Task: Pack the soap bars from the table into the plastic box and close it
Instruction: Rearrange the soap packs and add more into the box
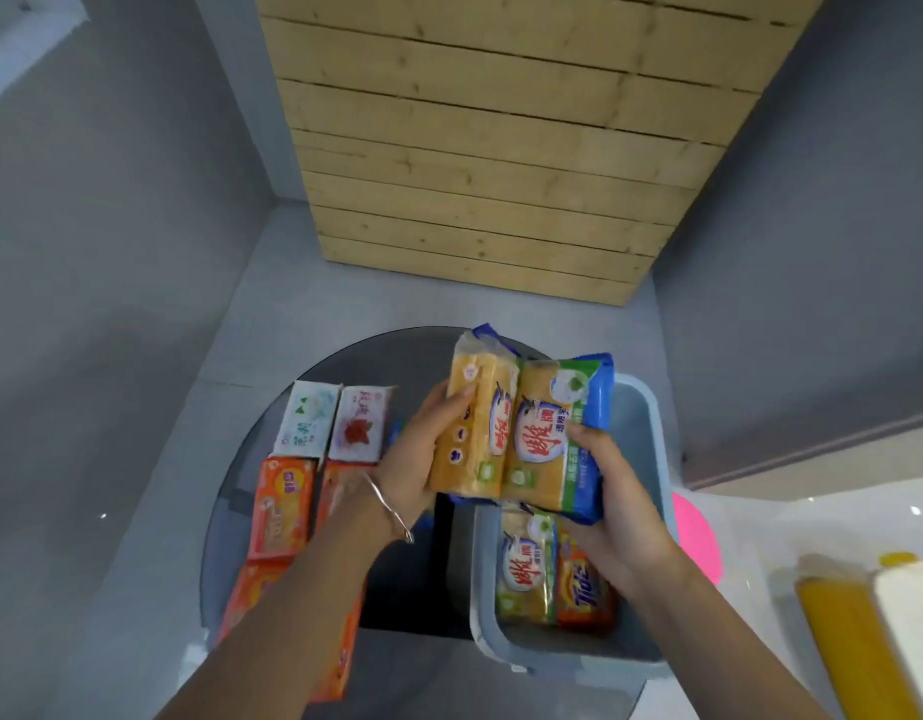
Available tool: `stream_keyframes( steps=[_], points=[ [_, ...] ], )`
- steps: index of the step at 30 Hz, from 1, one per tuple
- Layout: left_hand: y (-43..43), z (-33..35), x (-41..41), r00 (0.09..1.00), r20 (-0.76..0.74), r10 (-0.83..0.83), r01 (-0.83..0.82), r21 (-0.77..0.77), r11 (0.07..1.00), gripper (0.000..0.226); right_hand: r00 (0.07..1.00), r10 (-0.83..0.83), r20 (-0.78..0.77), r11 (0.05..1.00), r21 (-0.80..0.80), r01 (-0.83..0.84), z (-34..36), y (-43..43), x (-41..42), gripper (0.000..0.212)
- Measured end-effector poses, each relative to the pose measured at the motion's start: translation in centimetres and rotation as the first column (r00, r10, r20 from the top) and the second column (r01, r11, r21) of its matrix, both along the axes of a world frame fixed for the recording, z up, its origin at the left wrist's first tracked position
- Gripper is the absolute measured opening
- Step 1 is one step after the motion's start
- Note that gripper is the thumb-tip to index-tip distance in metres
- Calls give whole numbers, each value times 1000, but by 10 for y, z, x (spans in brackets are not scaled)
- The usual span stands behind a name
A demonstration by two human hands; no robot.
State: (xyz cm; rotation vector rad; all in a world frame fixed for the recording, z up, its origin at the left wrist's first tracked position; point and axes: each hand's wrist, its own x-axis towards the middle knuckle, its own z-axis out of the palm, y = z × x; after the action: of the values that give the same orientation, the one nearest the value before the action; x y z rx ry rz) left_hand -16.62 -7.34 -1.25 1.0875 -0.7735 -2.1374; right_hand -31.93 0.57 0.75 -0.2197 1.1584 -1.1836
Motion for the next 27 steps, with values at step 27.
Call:
stream_keyframes(
  steps=[27],
  points=[
    [37,-50,5,945,295,140,-113,-106,988,49,696,314,-646,947,163,-277,-120,41,-36,31]
  ],
)
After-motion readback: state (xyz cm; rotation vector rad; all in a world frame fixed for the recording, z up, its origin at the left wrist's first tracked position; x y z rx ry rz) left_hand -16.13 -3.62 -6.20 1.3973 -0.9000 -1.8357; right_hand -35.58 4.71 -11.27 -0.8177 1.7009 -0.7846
